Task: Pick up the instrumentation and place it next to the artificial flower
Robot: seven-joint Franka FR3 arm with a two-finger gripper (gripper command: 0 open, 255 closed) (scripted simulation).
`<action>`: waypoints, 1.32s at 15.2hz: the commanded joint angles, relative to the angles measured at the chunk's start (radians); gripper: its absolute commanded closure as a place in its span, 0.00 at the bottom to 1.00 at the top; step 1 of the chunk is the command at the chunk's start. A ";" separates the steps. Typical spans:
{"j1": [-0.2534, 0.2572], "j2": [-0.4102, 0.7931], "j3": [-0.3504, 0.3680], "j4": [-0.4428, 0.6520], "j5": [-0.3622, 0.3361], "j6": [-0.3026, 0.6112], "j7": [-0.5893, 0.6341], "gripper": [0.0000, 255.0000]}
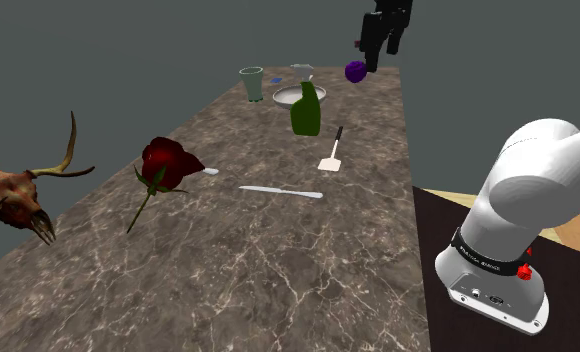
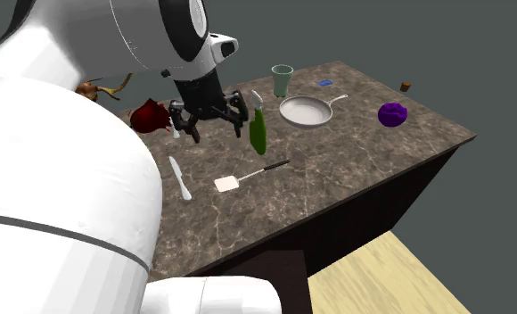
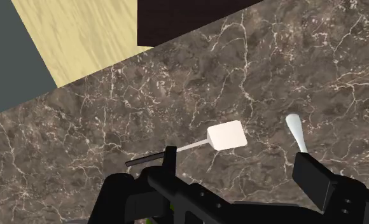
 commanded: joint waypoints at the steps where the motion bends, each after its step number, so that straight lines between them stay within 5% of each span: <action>1: 0.000 0.000 0.000 0.000 0.000 0.000 0.000 0.00; 20: -0.284 0.487 0.112 -0.151 0.074 0.611 0.798 0.00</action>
